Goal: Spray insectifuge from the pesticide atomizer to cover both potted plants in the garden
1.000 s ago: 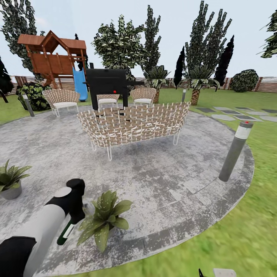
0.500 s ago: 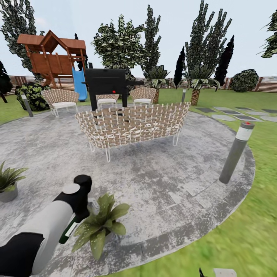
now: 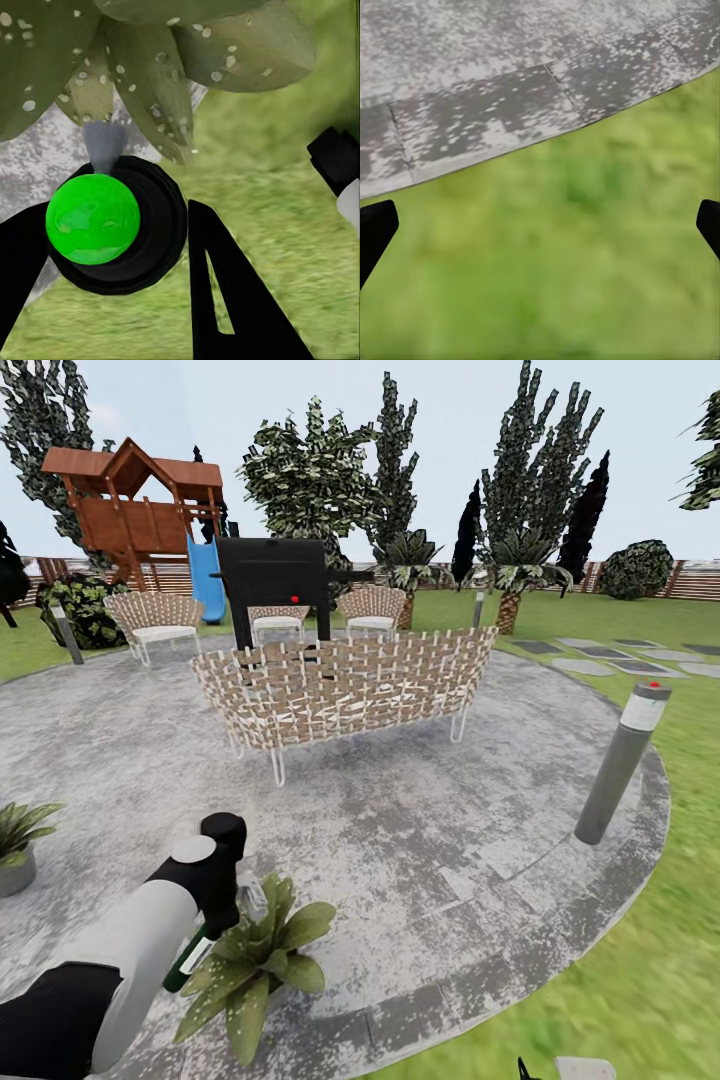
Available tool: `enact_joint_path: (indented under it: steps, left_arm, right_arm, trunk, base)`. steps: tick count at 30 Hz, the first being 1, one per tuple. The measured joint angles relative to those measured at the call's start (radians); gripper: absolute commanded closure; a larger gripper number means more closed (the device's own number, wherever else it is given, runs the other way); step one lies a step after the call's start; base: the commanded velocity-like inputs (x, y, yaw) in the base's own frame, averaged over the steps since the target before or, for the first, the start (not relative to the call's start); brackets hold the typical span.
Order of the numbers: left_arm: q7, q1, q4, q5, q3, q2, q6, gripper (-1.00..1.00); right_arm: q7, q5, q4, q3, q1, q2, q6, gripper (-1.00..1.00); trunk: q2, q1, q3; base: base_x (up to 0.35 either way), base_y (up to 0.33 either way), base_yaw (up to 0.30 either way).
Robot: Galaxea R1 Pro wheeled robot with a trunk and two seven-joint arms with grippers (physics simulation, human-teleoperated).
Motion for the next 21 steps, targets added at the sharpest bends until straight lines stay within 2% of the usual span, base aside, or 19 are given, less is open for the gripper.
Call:
enact_joint_path:
  steps: [4,13,21]
  left_arm:
    - [0.0,0.0,0.001,-0.002,-0.001,-0.004,-0.029,1.0]
    - [0.0,0.008,0.007,-0.003,0.002,-0.005,-0.029,1.0]
    - [0.0,-0.002,-0.001,0.002,-0.004,-0.011,-0.018,1.0]
  right_arm:
    - [0.0,0.0,0.0,0.0,0.0,0.001,0.0,-1.0]
    - [0.0,0.0,0.0,0.0,0.0,0.002,0.0,-1.0]
    - [0.0,0.0,0.002,0.0,0.0,0.002,0.0,-1.0]
  trunk:
    - [0.0,0.0,0.0]
    - [0.0,0.0,0.0]
    - [0.0,0.0,0.0]
  base:
    - [0.0,0.0,0.21]
    - [0.0,0.0,0.273]
    - [0.05,-0.033,0.032]
